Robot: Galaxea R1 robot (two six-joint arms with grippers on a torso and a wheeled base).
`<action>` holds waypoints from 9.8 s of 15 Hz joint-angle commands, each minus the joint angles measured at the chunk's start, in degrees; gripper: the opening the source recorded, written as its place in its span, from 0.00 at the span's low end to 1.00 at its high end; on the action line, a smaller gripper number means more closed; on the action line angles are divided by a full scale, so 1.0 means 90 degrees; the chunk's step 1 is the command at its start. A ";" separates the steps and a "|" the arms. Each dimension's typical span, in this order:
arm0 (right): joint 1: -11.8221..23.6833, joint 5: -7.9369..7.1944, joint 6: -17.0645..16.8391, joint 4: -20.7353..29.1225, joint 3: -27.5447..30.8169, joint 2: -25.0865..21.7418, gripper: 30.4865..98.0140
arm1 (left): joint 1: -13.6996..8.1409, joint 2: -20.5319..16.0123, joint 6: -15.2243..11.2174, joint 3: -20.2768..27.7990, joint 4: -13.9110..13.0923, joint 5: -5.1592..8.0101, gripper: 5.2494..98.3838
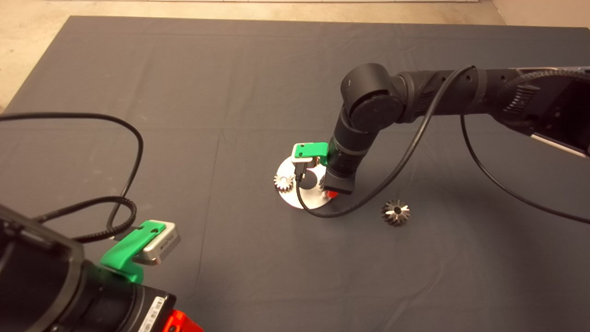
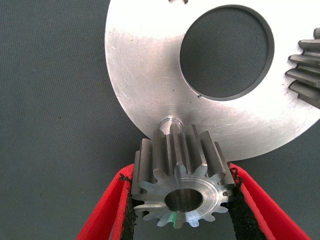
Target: Remove an incorrectly installed larger gear and replace it with the correct smaller gear
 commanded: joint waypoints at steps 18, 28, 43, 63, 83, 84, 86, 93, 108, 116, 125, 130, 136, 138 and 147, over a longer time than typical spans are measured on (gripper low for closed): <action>0.0124 -0.0822 -0.0008 -0.0147 0.0139 0.0076 0.17 | -0.0048 -0.0024 -0.0025 0.0098 -0.0092 -0.0012 0.92; 0.0061 -0.0822 -0.0008 -0.0147 0.0139 0.0076 0.17 | -0.0048 -0.0024 -0.0015 0.0098 -0.0092 -0.0031 0.92; 0.0036 -0.0822 -0.0008 -0.0157 0.0100 0.0085 0.17 | -0.0048 -0.0043 0.0004 0.0098 -0.0092 -0.0031 0.92; 0.0037 -0.0822 0.0001 -0.0381 0.0051 0.0124 0.17 | -0.0048 -0.0053 0.0004 0.0098 -0.0092 -0.0071 0.92; -0.0011 -0.0822 0.0060 -0.0430 0.0051 0.0144 0.17 | -0.0048 -0.0053 0.0014 0.0098 -0.0092 -0.0080 0.92; -0.0012 -0.0822 0.0070 -0.0430 0.0051 0.0154 0.17 | -0.0048 -0.0053 0.0014 0.0098 -0.0092 -0.0080 0.92; -0.0012 -0.0822 0.0070 -0.0430 0.0051 0.0173 0.17 | -0.0048 -0.0053 0.0014 0.0098 -0.0092 -0.0080 0.92; -0.0012 -0.0822 0.0089 -0.0430 0.0061 0.0203 0.17 | -0.0048 -0.0053 0.0014 0.0098 -0.0092 -0.0071 0.92; -0.0169 -0.0822 0.0080 -0.0430 0.0061 0.0222 0.17 | -0.0048 -0.0053 0.0014 0.0098 -0.0092 -0.0071 0.92; -0.0130 -0.0822 0.0080 -0.0430 0.0055 0.0115 0.17 | -0.0048 -0.0053 0.0014 0.0098 -0.0092 -0.0080 0.92; -0.0042 -0.0822 0.0089 -0.0420 0.0106 -0.0256 0.17 | -0.0048 -0.0043 0.0014 0.0098 -0.0092 -0.0080 0.92; -0.0003 -0.0822 0.0119 -0.0391 0.0529 -0.0179 0.17 | -0.0048 -0.0053 0.0014 0.0098 -0.0092 -0.0080 0.92; 0.0007 -0.0822 0.0304 -0.0391 0.0627 -0.0021 0.17 | -0.0048 -0.0053 0.0014 0.0098 -0.0092 -0.0080 0.92; 0.0007 -0.0822 0.0304 -0.0391 0.0627 -0.0003 0.17 | -0.0048 -0.0053 0.0009 0.0098 -0.0092 -0.0080 0.92; -0.0022 -0.0822 0.0304 -0.0420 0.0273 -0.0003 0.17 | -0.0048 -0.0053 0.0014 0.0098 -0.0092 -0.0080 0.92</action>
